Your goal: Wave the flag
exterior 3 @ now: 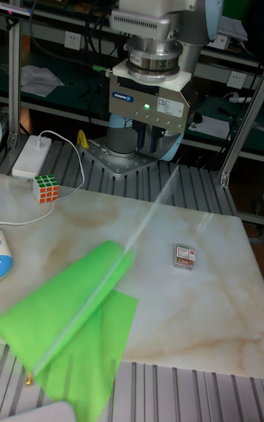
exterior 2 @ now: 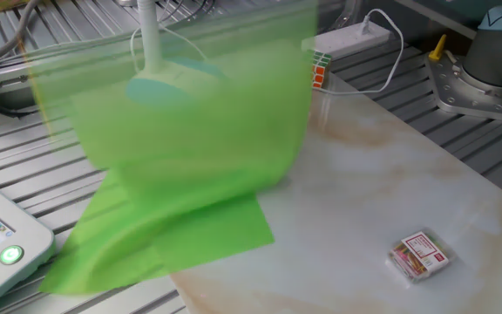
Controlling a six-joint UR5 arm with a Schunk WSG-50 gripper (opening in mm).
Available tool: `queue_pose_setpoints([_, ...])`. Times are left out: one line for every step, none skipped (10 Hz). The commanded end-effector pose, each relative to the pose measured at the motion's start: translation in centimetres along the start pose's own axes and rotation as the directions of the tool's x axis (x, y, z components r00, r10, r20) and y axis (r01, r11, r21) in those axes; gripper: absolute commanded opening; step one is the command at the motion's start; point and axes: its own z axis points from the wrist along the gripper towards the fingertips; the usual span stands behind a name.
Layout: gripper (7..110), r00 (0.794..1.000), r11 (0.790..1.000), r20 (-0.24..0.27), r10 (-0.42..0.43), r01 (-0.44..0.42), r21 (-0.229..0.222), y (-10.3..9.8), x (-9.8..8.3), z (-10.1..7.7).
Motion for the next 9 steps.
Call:
queue_pose_setpoints([22,0.999,0.999,0.002,-0.042,0.042,-0.01,0.0,0.0,0.2])
queue_pose_setpoints([22,0.999,0.999,0.002,-0.05,0.05,-0.01,0.0,0.0,0.2])
queue_pose_setpoints([22,0.998,0.998,0.001,-0.058,0.058,-0.008,0.0,0.0,0.2])
queue_pose_setpoints([22,0.997,0.997,0.0,-0.076,0.076,-0.006,-0.1,0.0,0.2])
queue_pose_setpoints([22,0.994,0.994,0.002,-0.107,0.107,0.002,-0.3,-0.1,0.2])
queue_pose_setpoints([22,0.988,0.988,0.006,-0.154,0.154,0.028,-0.9,-0.3,0.3])
queue_pose_setpoints([22,0.977,0.975,0.01,-0.214,0.213,0.056,-1.5,-0.5,0.4])
queue_pose_setpoints([22,0.968,0.966,0.011,-0.249,0.248,0.072,-1.7,-0.7,0.5])
queue_pose_setpoints([22,0.966,0.964,0.012,-0.258,0.257,0.068,-1.6,-0.7,0.5])
